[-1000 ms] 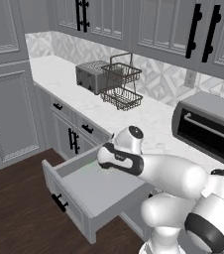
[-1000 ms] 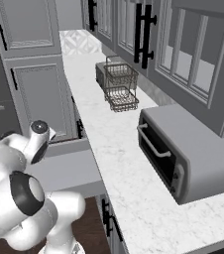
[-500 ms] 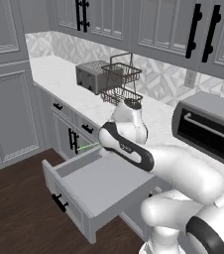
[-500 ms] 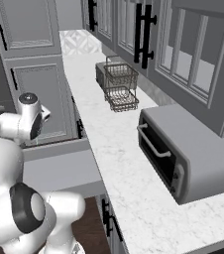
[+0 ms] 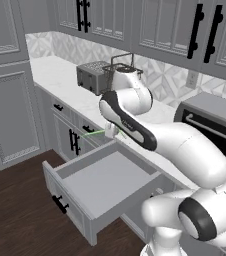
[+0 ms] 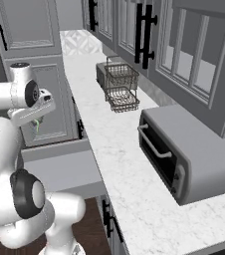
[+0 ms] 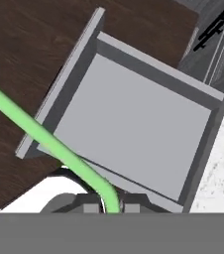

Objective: Take a straw from the drawer in front and place it inside the glass cup on the dining counter.

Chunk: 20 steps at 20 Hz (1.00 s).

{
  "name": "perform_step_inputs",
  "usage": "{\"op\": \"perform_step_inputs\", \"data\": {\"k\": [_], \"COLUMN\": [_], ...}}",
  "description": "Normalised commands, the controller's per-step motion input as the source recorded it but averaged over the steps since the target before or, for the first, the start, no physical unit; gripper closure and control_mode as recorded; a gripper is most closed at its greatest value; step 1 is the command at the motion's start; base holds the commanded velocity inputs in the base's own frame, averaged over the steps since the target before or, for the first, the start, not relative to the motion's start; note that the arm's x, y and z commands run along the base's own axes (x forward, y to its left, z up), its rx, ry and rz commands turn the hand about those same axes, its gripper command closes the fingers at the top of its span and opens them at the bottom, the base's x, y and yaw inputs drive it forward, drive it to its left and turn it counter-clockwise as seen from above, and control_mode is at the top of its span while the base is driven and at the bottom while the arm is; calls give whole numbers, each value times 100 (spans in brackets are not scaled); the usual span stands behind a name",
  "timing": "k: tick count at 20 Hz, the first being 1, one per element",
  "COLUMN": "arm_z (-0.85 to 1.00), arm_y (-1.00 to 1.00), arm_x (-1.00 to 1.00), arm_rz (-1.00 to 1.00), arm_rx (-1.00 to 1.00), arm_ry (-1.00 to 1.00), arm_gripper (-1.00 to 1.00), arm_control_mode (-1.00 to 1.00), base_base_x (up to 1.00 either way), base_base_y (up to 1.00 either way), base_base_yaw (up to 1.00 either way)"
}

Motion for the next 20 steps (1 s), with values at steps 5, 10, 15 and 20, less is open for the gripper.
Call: {"op": "perform_step_inputs", "data": {"k": [5, 10, 15, 20], "arm_z": [-1, -15, -33, -22], "arm_y": [-65, -43, -9, 0], "arm_x": [-49, -65, -37, -6], "arm_rz": [-27, -25, -18, -12], "arm_rx": [-1, 0, -1, -2], "arm_ry": [17, 4, -3, -2], "arm_gripper": [100, 100, 100, 100], "arm_control_mode": [-100, -100, -100, -100], "base_base_x": [0, 0, 0, 0], "base_base_y": [0, 0, 0, 0], "base_base_yaw": [0, 0, 0, 0]}}
